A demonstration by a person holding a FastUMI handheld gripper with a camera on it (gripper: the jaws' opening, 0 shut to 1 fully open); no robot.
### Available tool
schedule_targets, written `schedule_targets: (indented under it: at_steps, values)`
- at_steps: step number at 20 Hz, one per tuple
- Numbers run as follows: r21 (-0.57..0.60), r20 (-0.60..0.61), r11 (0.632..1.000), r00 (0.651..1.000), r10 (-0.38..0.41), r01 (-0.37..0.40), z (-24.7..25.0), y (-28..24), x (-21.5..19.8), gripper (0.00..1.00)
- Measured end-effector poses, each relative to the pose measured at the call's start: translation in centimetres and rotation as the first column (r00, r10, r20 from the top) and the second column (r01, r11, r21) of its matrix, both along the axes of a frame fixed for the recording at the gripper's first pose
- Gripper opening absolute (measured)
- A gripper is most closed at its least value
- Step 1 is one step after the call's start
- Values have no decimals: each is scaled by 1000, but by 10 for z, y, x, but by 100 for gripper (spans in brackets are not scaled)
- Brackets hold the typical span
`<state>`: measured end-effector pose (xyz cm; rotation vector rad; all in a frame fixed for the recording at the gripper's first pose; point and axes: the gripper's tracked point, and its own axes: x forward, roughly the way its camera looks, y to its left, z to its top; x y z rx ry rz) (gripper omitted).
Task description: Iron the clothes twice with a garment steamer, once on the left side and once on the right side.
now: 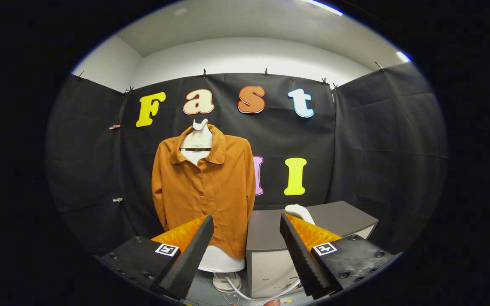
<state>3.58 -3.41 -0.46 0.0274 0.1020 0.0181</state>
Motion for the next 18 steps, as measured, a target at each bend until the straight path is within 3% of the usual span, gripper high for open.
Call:
schedule_targets:
  at_steps: [5, 9, 12, 18]
  values:
    - [27, -144, 1000, 989, 16, -12, -1, -58, 58, 98]
    - [46, -305, 999, 952, 37, -24, -26, -102, 112, 98]
    - [81, -441, 996, 895, 60, -27, -62, -127, 149, 98]
    - [49, -677, 999, 736, 17, 21, -157, -193, 209, 99]
